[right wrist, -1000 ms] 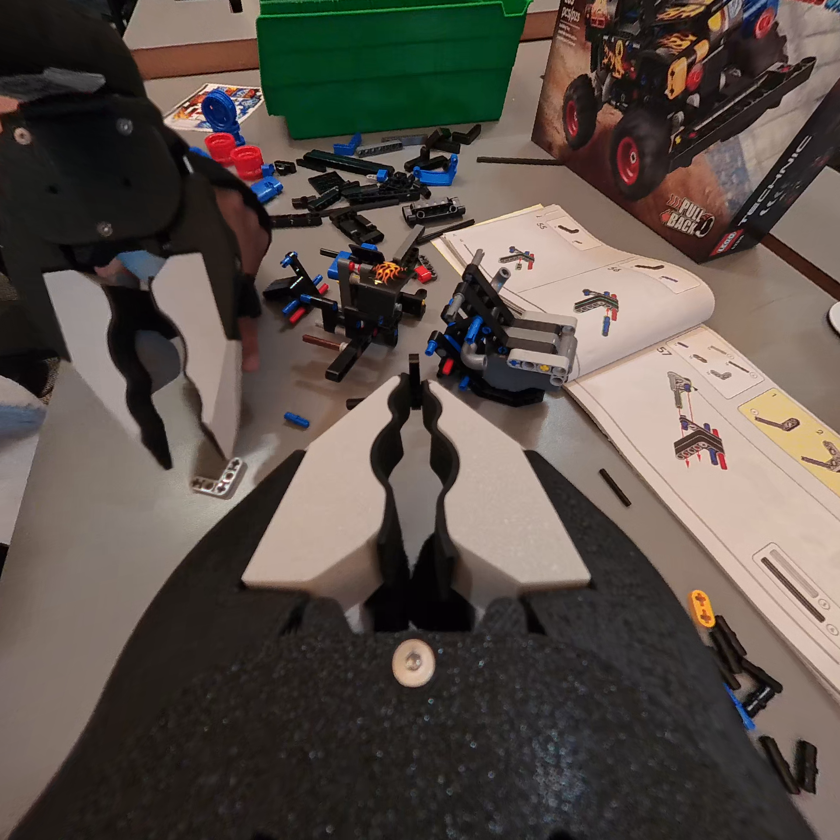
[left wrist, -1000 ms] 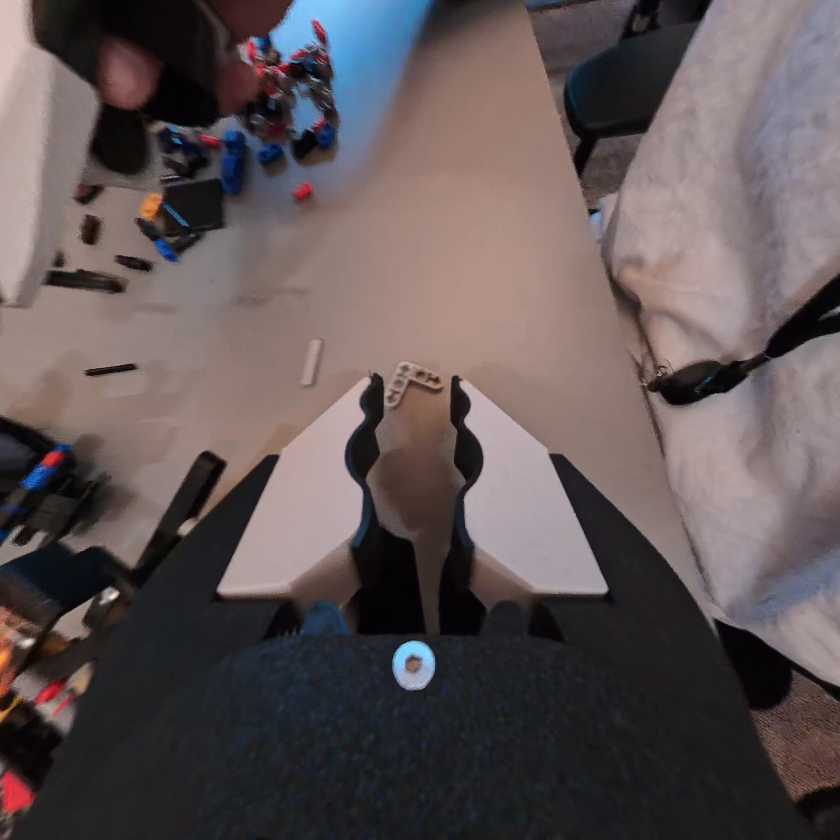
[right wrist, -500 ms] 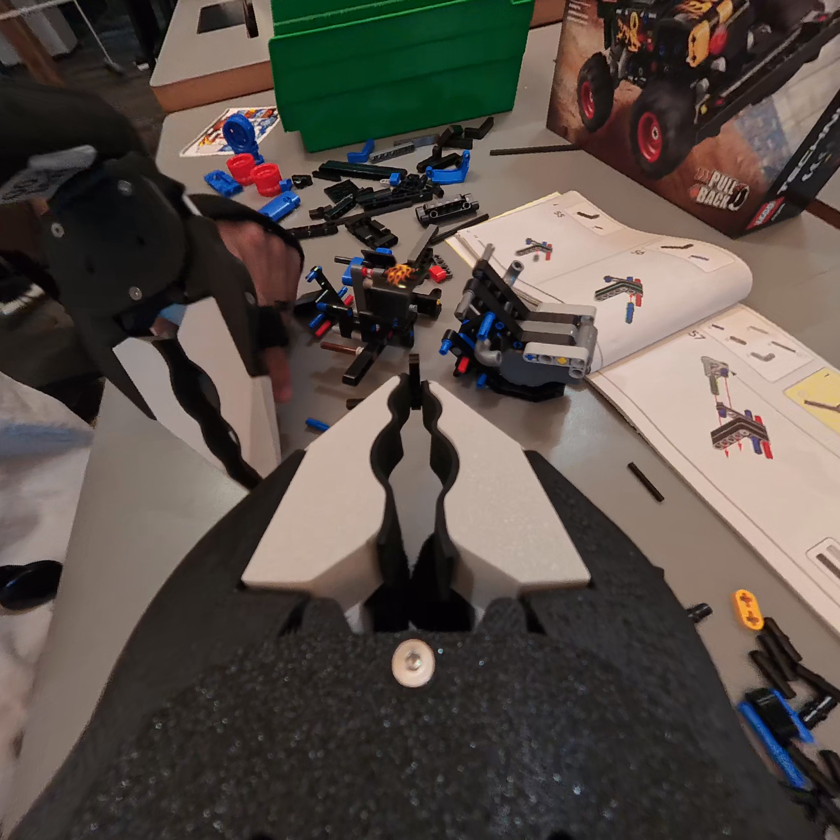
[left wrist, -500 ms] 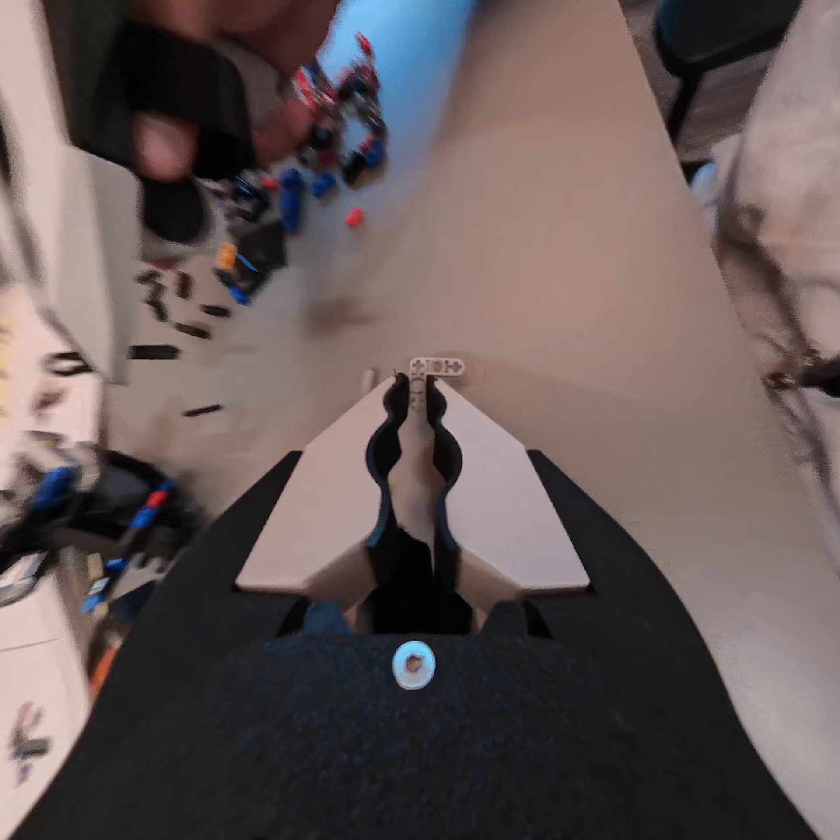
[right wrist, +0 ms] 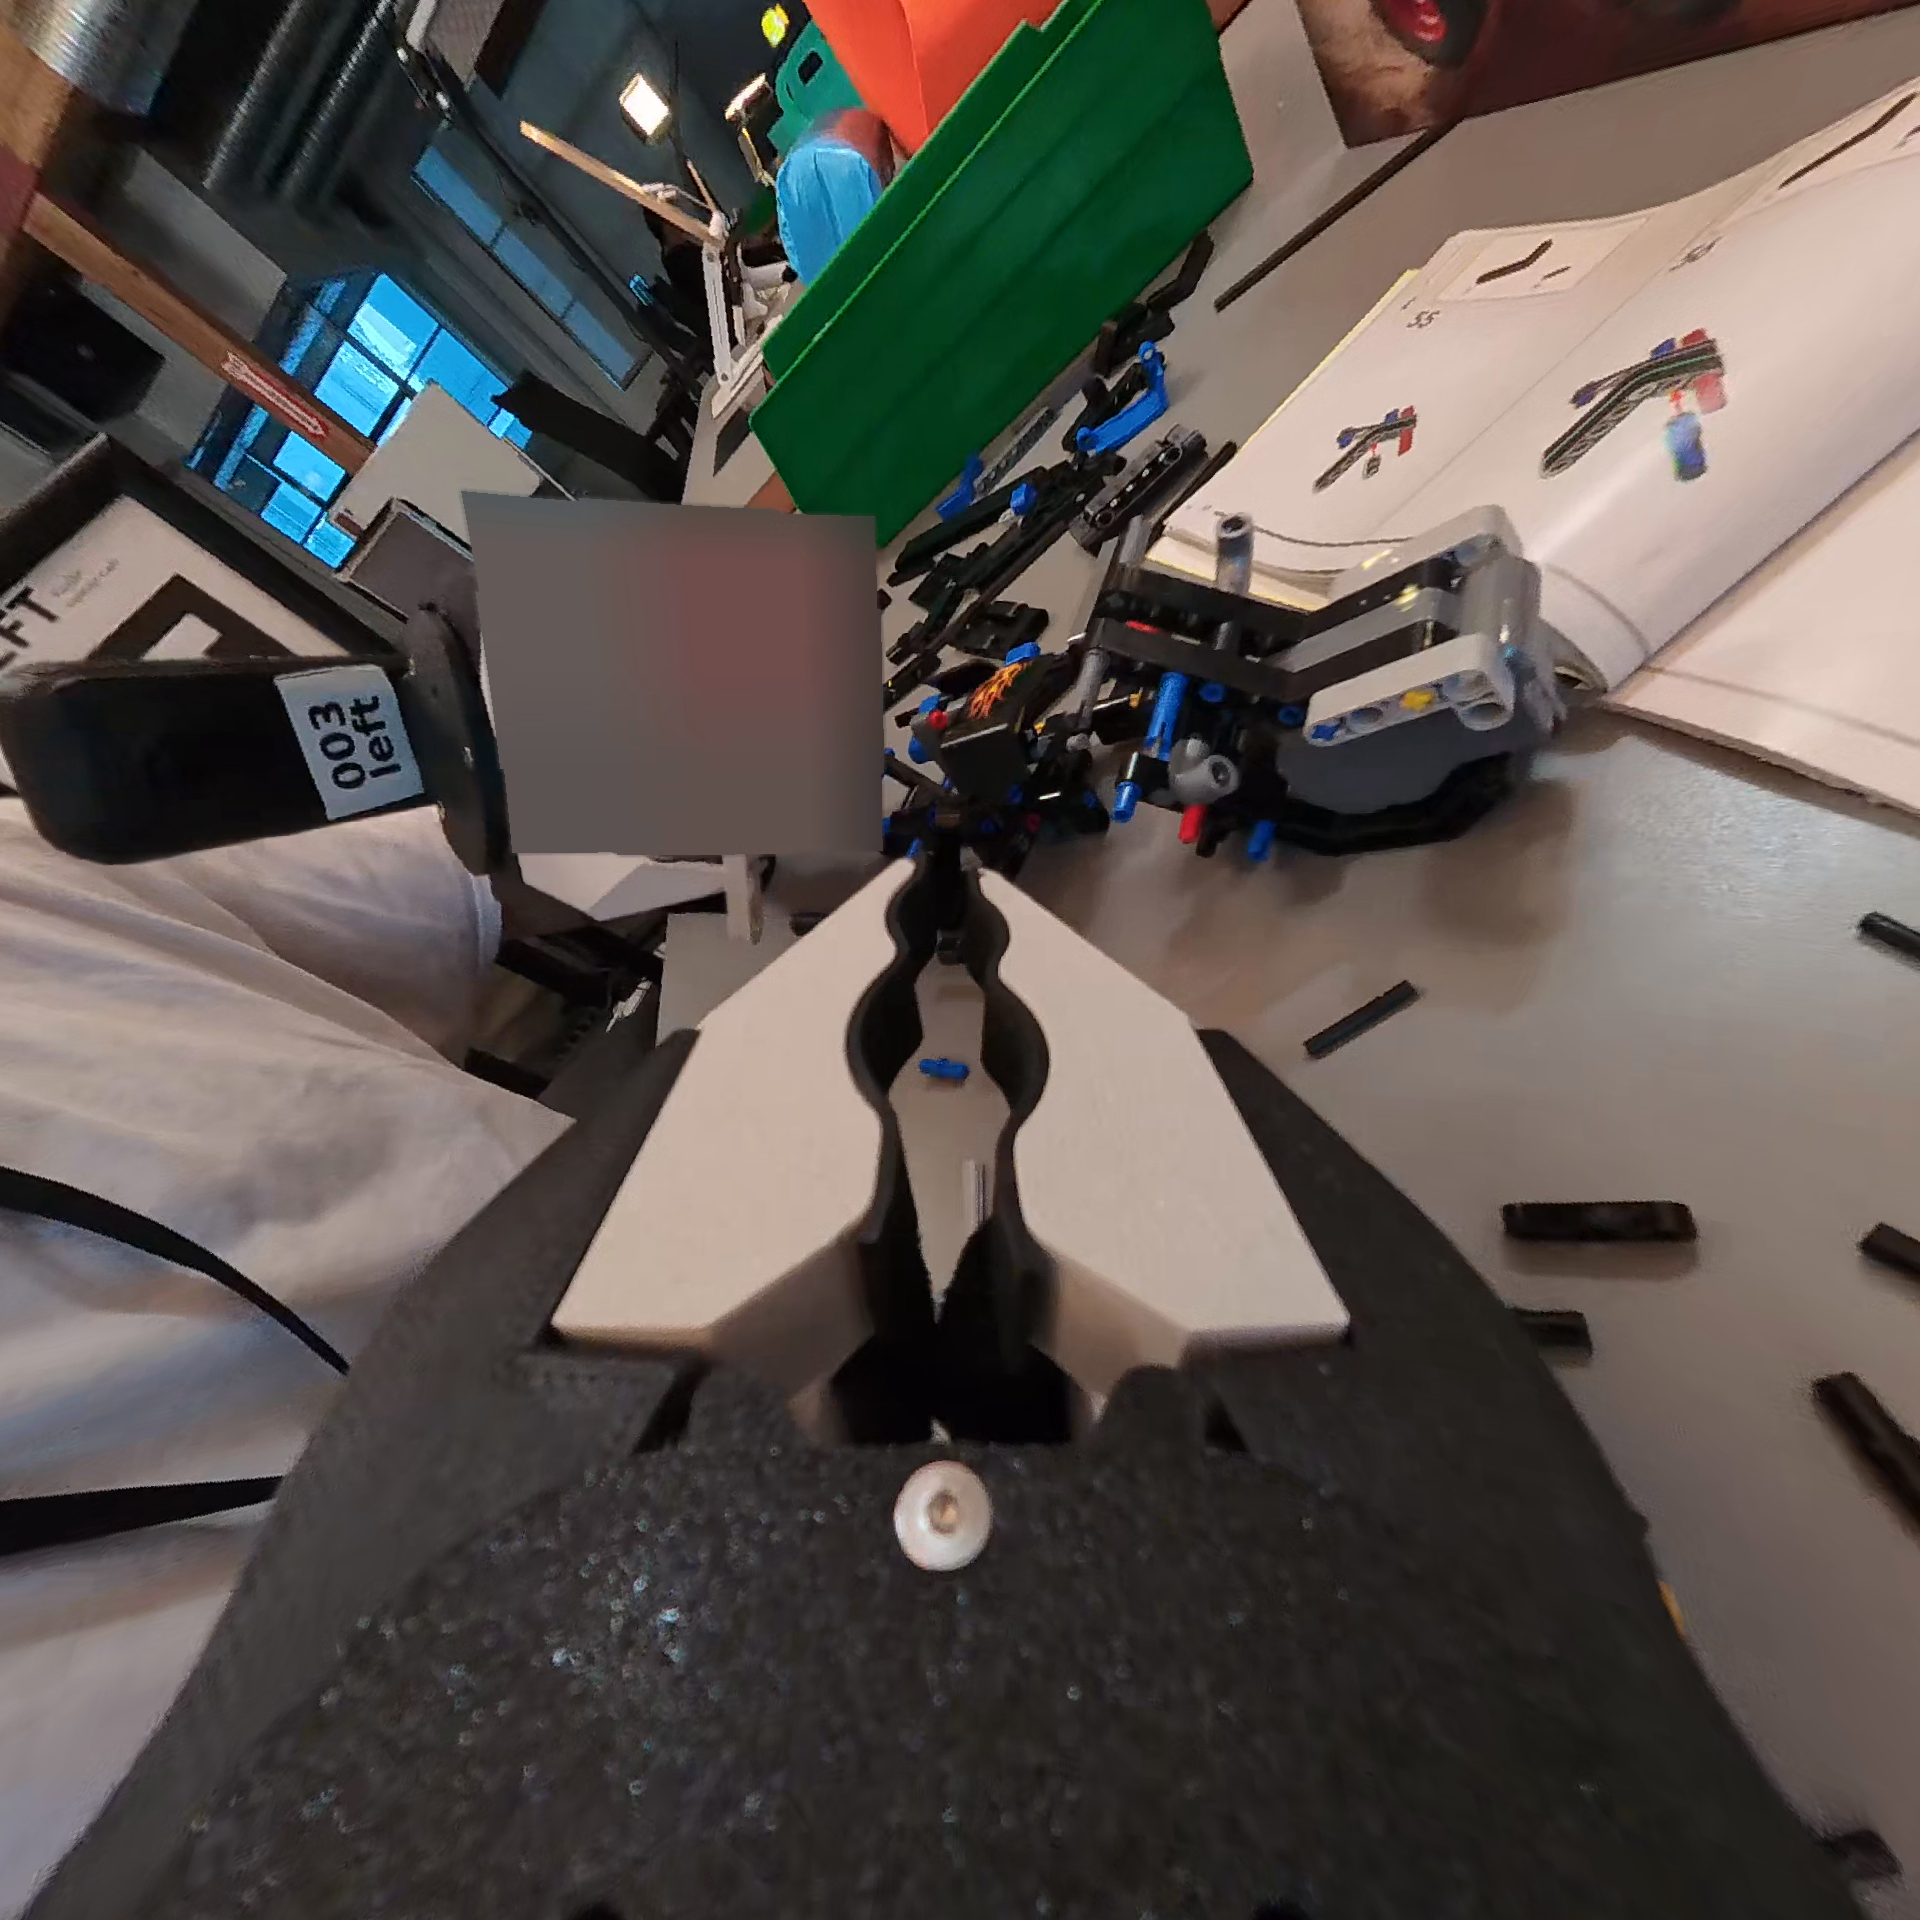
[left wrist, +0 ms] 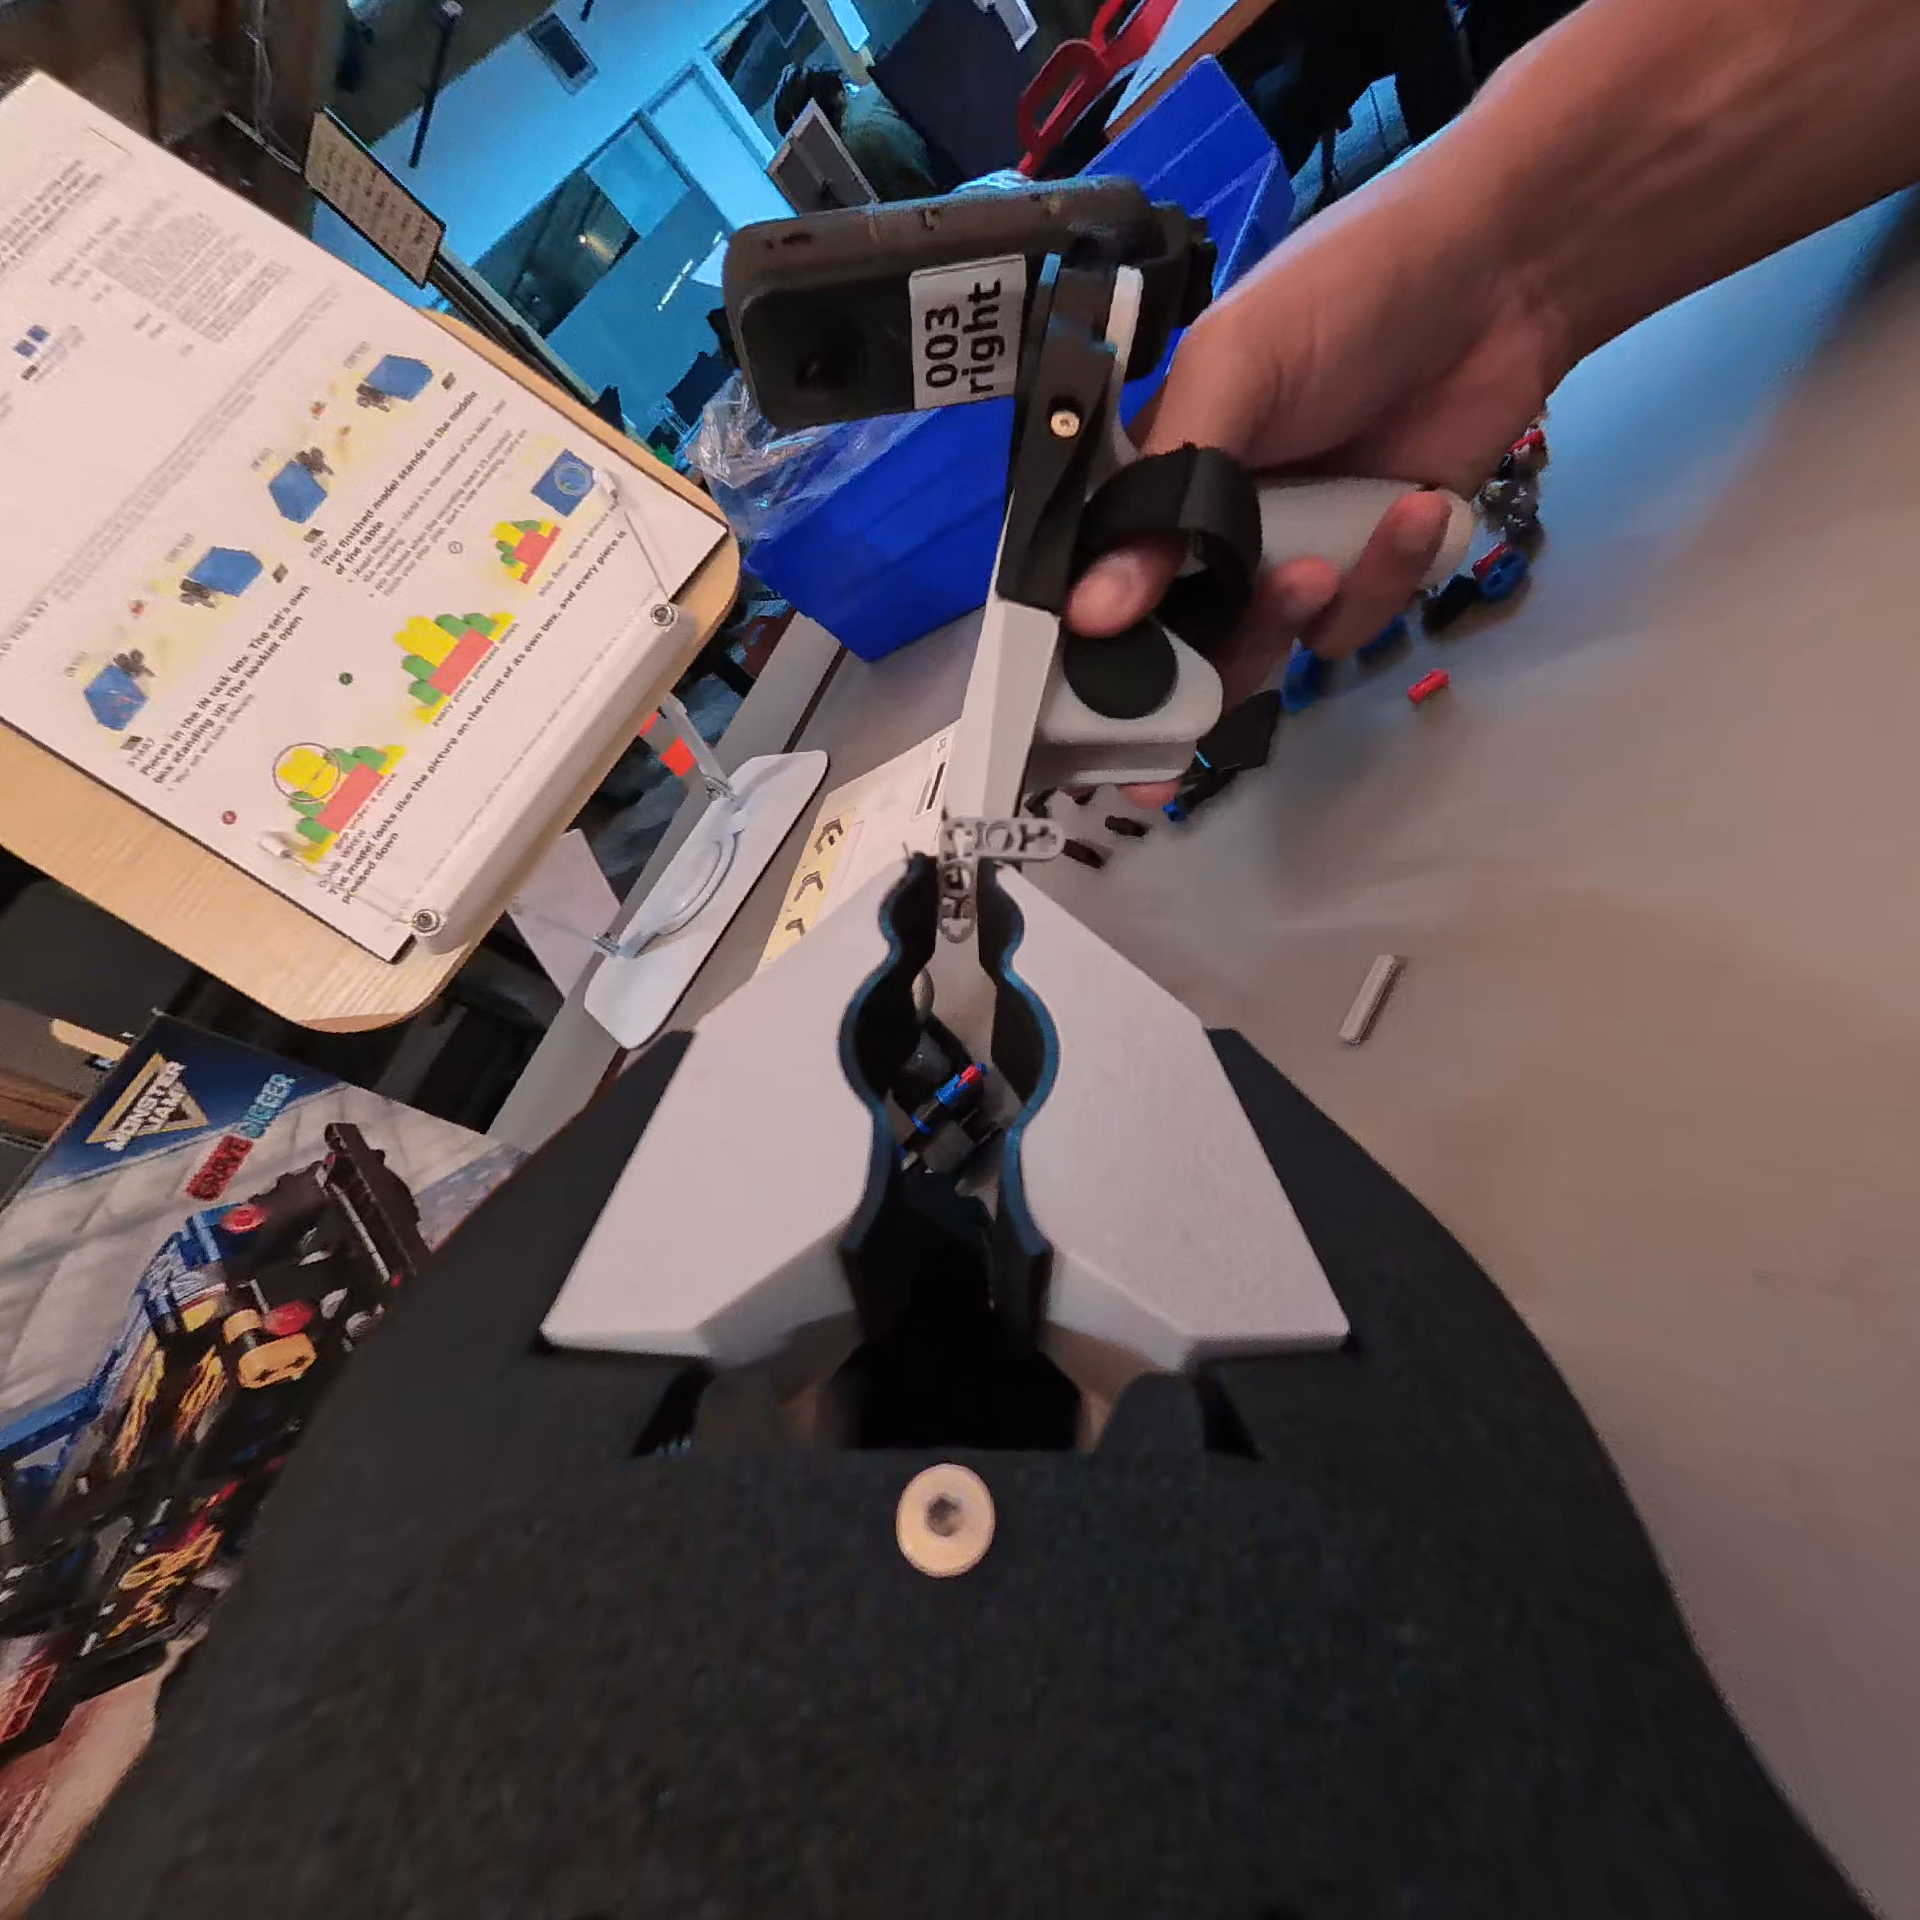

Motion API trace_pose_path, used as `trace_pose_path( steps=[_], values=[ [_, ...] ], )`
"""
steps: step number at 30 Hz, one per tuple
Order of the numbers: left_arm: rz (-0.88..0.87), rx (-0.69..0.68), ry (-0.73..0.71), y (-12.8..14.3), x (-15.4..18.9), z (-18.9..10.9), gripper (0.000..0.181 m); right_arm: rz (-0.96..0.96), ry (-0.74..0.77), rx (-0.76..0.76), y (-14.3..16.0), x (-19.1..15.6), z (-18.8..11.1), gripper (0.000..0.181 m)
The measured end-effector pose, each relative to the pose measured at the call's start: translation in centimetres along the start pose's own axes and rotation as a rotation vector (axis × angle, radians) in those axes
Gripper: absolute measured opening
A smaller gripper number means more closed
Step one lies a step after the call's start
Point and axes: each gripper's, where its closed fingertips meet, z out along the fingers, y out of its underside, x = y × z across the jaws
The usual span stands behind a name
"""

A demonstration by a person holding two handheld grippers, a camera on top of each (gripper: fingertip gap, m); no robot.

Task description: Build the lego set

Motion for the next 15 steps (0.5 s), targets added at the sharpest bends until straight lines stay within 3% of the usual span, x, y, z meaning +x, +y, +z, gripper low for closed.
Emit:
trace_pose_path(
  steps=[15],
  values=[
    [-0.024,-0.02,-0.019,0.5,-0.19,0.21,0.005,0.068,-0.036,-0.004,0.63,-0.23,0.84,0.003]
  ],
)
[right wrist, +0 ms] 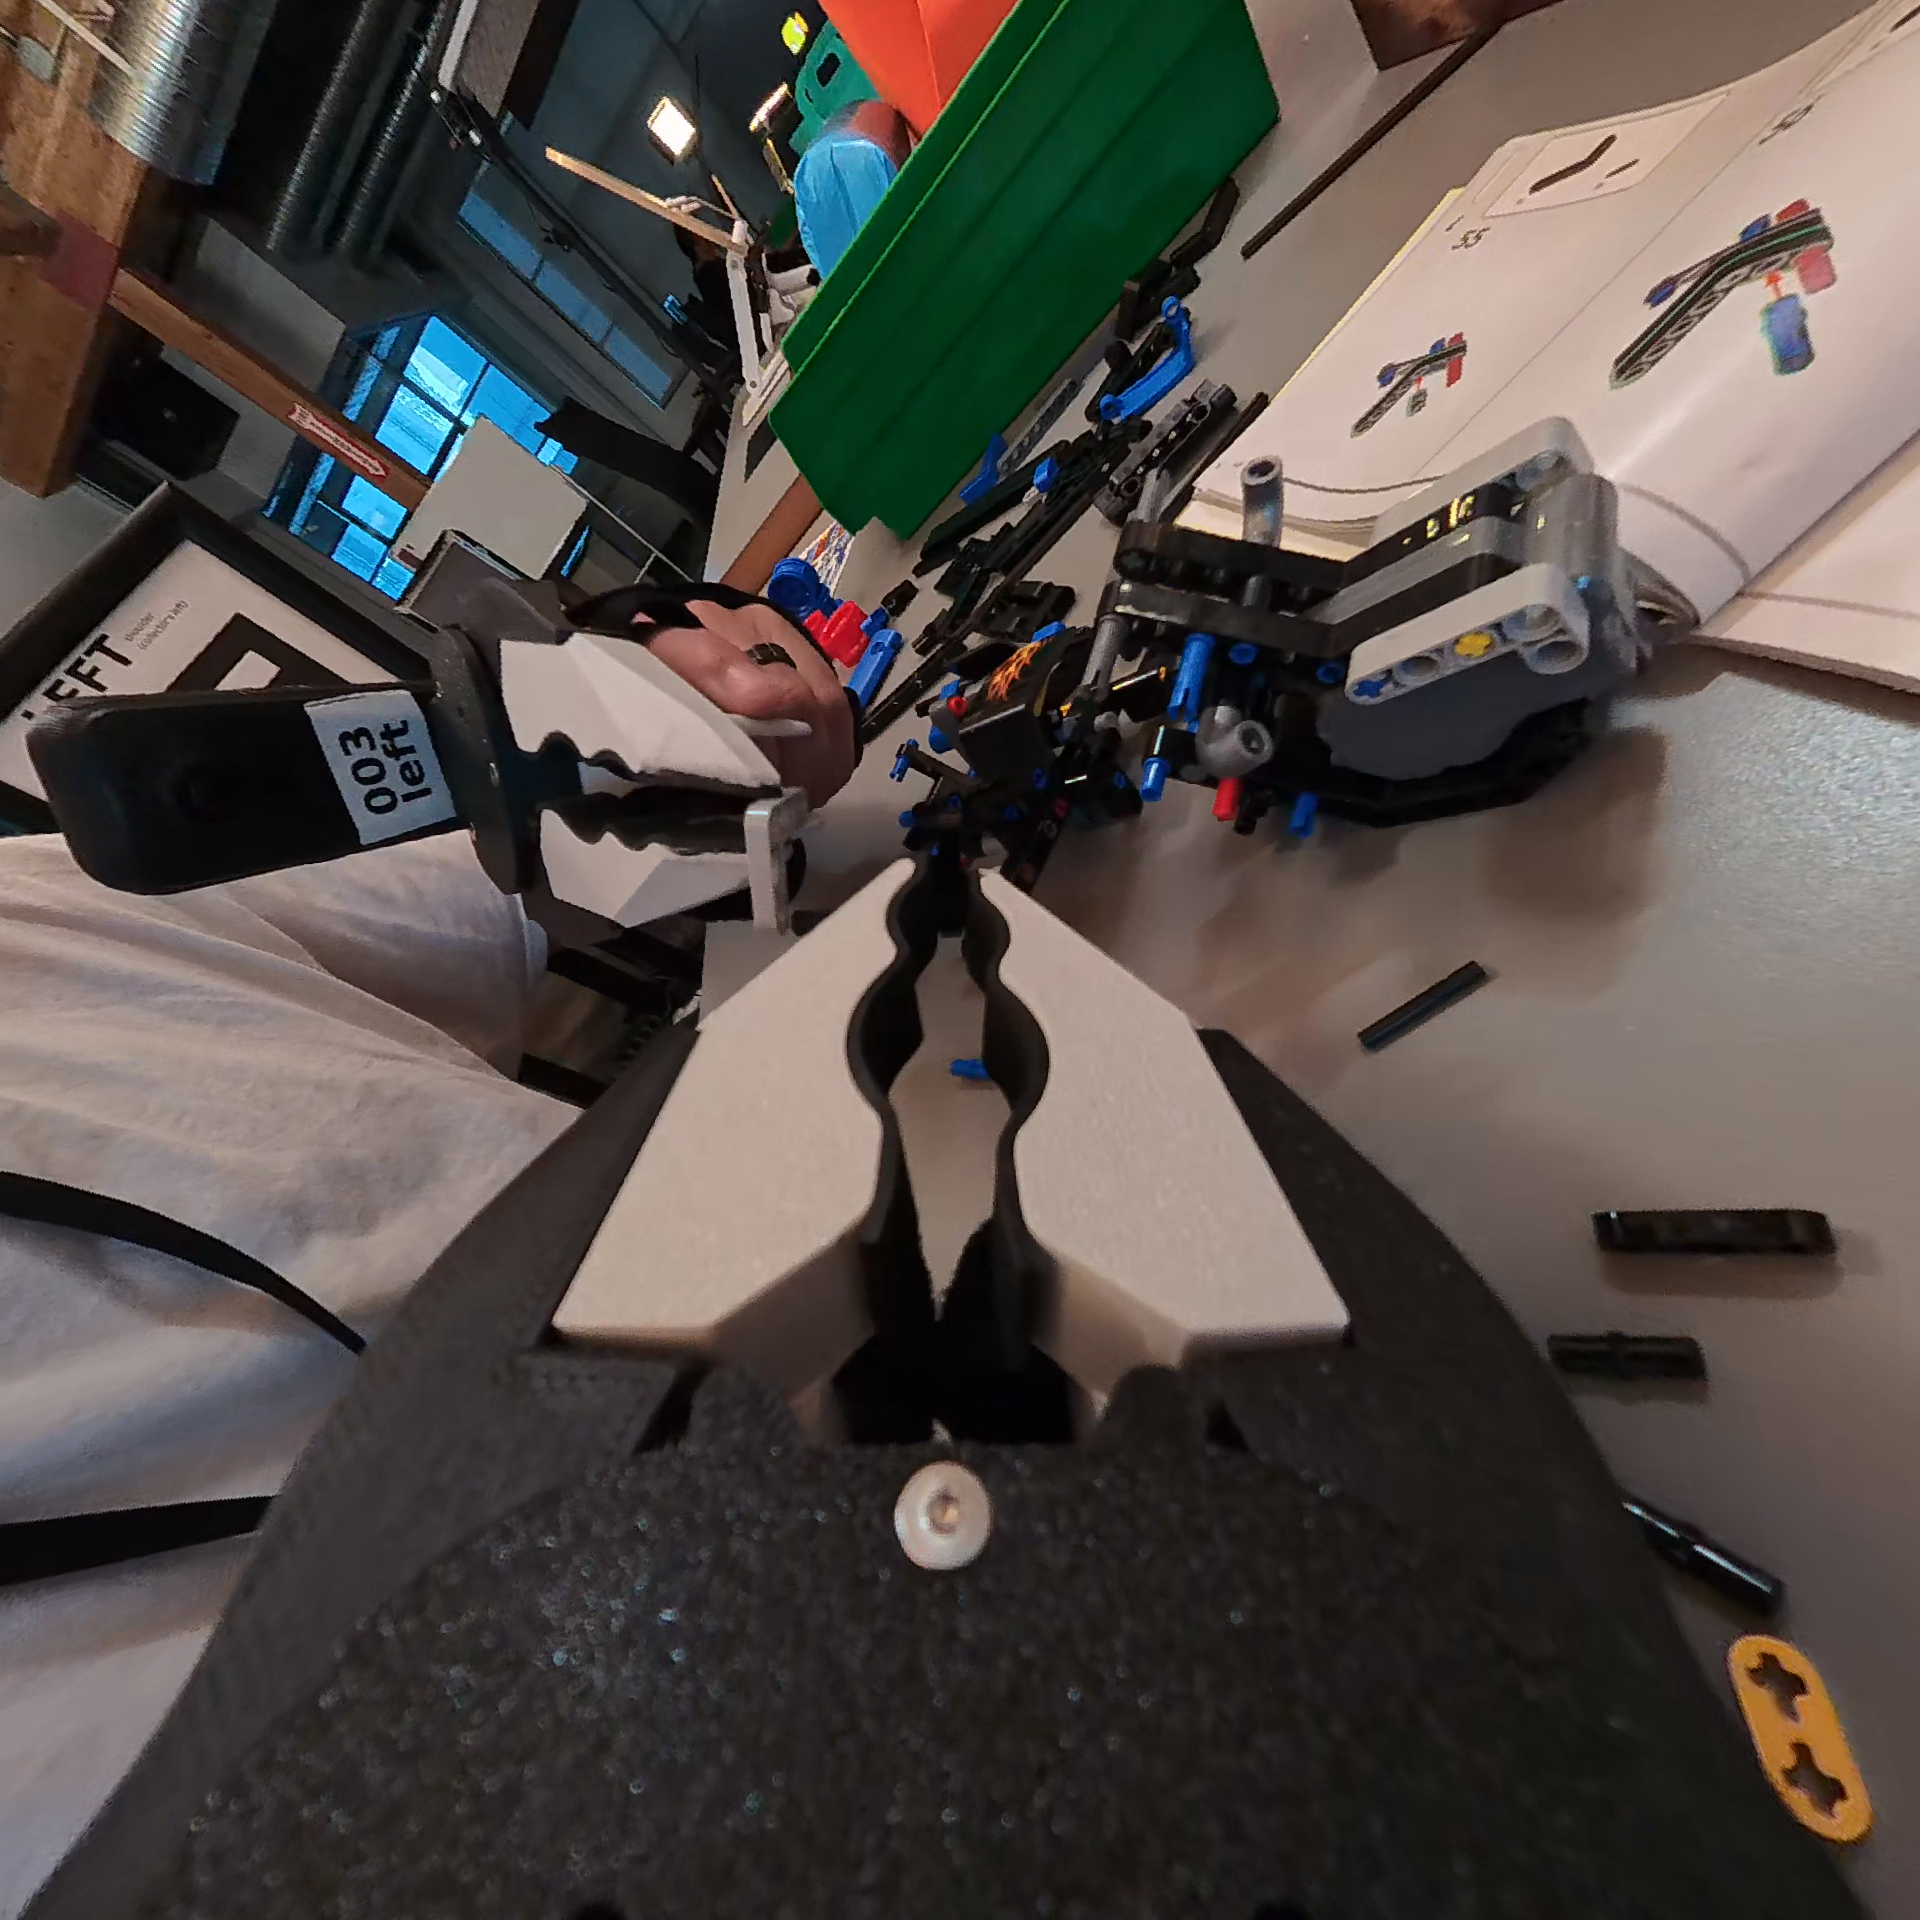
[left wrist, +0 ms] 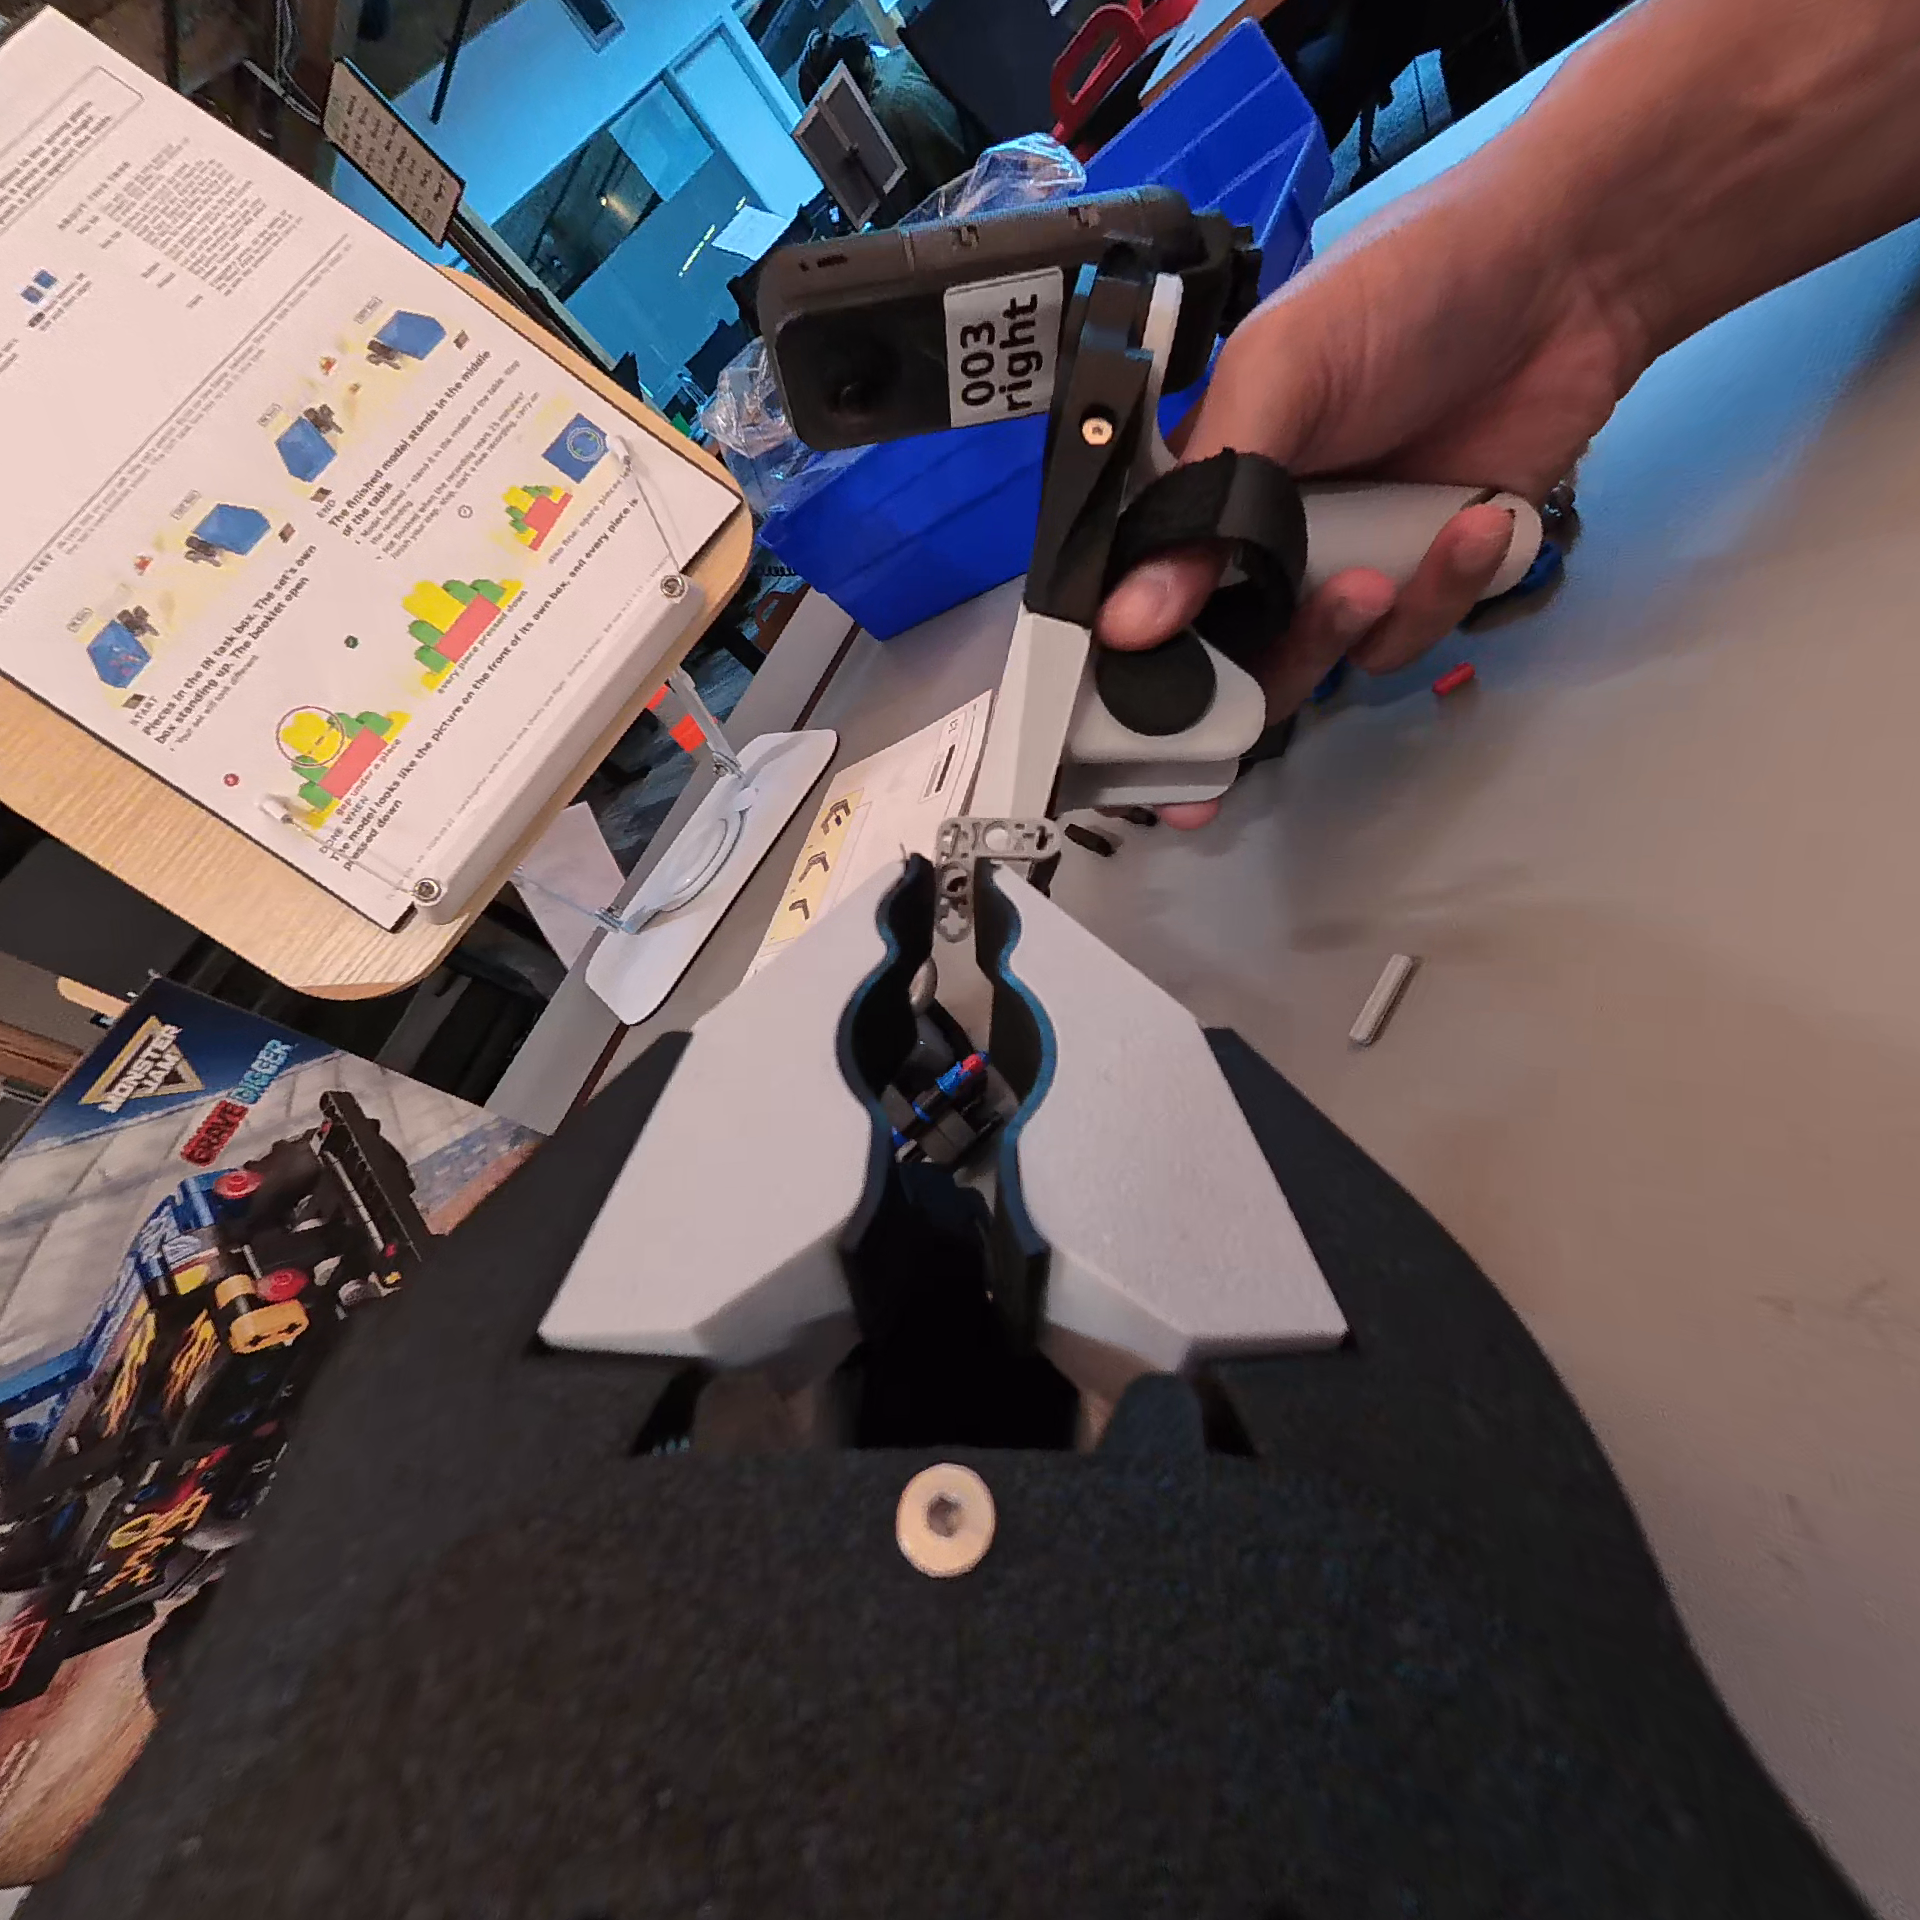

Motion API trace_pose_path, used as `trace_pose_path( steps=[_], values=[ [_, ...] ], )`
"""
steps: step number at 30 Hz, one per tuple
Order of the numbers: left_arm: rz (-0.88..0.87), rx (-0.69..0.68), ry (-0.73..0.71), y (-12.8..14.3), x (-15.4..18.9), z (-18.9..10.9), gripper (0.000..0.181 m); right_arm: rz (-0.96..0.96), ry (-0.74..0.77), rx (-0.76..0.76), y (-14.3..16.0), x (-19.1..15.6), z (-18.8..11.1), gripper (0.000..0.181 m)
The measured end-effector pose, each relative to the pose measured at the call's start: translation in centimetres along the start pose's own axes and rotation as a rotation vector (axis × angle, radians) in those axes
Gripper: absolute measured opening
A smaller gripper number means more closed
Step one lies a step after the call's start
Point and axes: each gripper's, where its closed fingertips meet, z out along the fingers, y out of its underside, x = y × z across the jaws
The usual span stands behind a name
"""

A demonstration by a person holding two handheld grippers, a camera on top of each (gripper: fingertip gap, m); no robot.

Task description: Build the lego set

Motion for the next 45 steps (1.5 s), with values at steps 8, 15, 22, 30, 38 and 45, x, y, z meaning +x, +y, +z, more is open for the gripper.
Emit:
trace_pose_path(
  steps=[8,15,22,30,38,45],
  values=[
    [0.03,-0.012,-0.014,0.2,-0.1,0.1,0.005,0.002,0.008,-0.007,0.1,0.1,-0.1,0.003],
    [0.083,-0.025,-0.017,0.3,0.0,0.0,0.005,-0.007,0.026,-0.015,0.1,0.4,-0.2,0.003],
    [0.091,-0.042,-0.013,0.6,0.2,0.2,0.005,0.004,0.034,-0.015,0.2,0.6,0.0,0.003],
    [0.093,-0.07,-0.043,0.9,0.0,0.5,0.005,0.031,0.038,-0.007,0.1,0.7,0.0,0.003],
    [0.237,-0.162,-0.151,1.6,-0.2,0.8,0.005,0.031,0.13,0.008,0.0,1.6,0.1,0.003],
    [0.217,-0.176,-0.162,1.9,-0.7,0.7,0.005,0.009,0.121,0.043,-0.6,1.2,0.1,0.012]
  ],
)
